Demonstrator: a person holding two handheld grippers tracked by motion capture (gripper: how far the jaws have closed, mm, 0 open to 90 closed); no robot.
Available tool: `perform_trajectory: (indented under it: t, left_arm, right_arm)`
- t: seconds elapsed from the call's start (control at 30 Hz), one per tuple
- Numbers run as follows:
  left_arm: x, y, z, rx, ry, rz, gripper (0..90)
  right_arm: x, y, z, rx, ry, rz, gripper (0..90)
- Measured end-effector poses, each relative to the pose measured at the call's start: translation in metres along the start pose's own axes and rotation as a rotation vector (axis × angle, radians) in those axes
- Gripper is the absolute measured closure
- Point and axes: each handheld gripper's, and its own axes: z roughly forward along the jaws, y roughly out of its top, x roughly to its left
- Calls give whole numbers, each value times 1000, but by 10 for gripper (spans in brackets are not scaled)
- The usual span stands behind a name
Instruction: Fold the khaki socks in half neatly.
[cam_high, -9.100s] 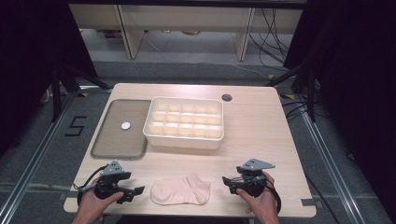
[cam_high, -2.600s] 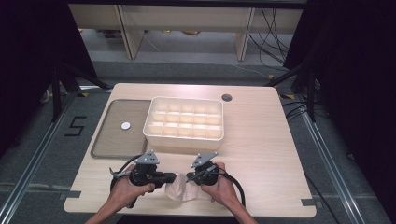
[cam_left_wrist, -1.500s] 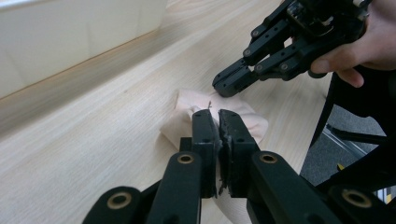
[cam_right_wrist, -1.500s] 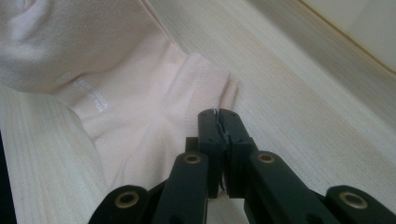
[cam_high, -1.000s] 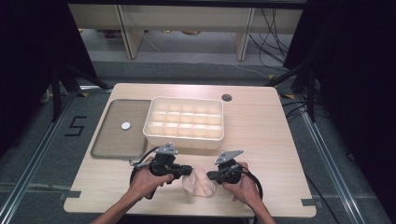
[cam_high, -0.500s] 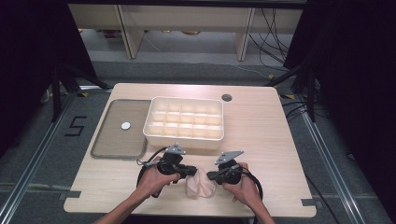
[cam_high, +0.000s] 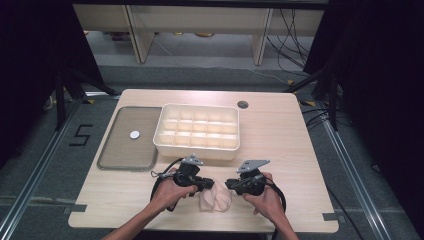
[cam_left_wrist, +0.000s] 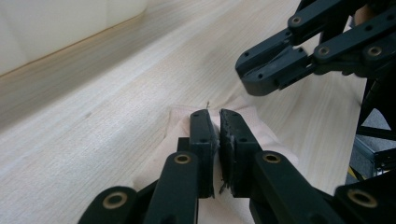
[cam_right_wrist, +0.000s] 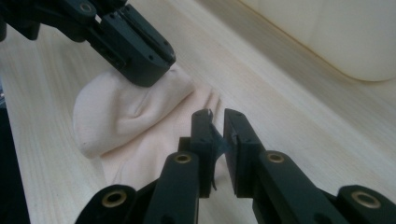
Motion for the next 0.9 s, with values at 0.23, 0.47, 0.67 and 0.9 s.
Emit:
perform_trajectory:
  t: [0.23, 0.47, 0.67, 0.9]
  left_arm:
    - [-1, 1, 1, -3, -30, -2, 717]
    - [-4, 7, -8, -55, -59, -13, 569]
    - [-6, 8, -30, -97, -49, 13, 584]
    - [-5, -12, -47, -67, -4, 73, 826]
  right_arm:
    - [-1, -6, -13, 3, -6, 25, 827]
    - [-2, -6, -16, -13, -2, 31, 826]
    - [0, -4, -21, -38, -4, 19, 827]
    - [11, 5, -26, -74, 16, -17, 836]
